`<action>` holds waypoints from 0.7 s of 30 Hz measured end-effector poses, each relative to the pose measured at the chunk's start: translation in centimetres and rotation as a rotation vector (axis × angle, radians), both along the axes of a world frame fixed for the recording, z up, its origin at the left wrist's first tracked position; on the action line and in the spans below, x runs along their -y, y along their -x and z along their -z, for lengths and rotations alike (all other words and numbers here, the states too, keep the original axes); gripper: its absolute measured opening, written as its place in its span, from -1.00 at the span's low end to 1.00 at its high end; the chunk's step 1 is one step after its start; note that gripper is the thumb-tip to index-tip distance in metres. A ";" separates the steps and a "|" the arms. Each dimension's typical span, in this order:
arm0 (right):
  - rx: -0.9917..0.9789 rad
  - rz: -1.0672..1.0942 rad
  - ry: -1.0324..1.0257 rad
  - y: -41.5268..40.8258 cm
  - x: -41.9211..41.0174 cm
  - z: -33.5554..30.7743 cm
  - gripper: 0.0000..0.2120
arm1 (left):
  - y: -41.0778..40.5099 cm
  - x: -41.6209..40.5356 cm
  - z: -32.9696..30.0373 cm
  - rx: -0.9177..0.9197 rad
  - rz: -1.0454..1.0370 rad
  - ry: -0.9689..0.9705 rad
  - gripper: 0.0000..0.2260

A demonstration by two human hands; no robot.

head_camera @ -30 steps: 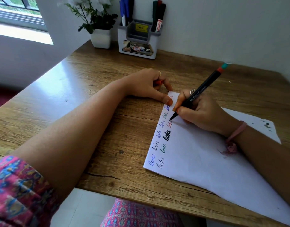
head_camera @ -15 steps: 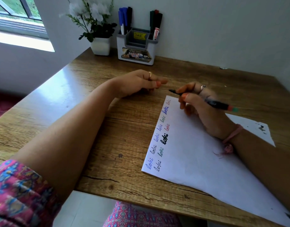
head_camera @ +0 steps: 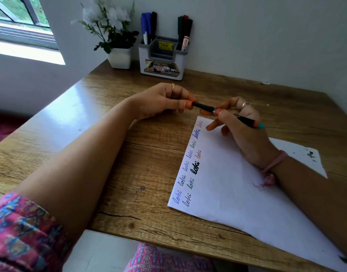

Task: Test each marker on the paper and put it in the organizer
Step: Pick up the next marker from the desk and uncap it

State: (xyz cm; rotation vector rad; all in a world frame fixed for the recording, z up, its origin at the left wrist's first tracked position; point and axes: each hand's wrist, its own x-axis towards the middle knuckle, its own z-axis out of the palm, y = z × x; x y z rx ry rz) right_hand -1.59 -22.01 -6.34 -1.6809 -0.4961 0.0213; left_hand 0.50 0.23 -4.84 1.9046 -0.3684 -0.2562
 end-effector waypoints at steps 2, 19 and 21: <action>0.055 -0.002 0.037 0.4 0.1 -0.2 -0.94 | 0.1 0.3 0.0 0.002 0.029 0.002 -0.81; 0.352 0.044 0.175 0.4 0.0 0.3 -0.85 | -0.1 1.1 0.3 -0.028 0.037 -0.002 -0.80; 0.351 0.044 0.169 0.4 0.0 0.3 -0.85 | -0.1 1.1 0.3 -0.026 0.040 -0.009 -0.80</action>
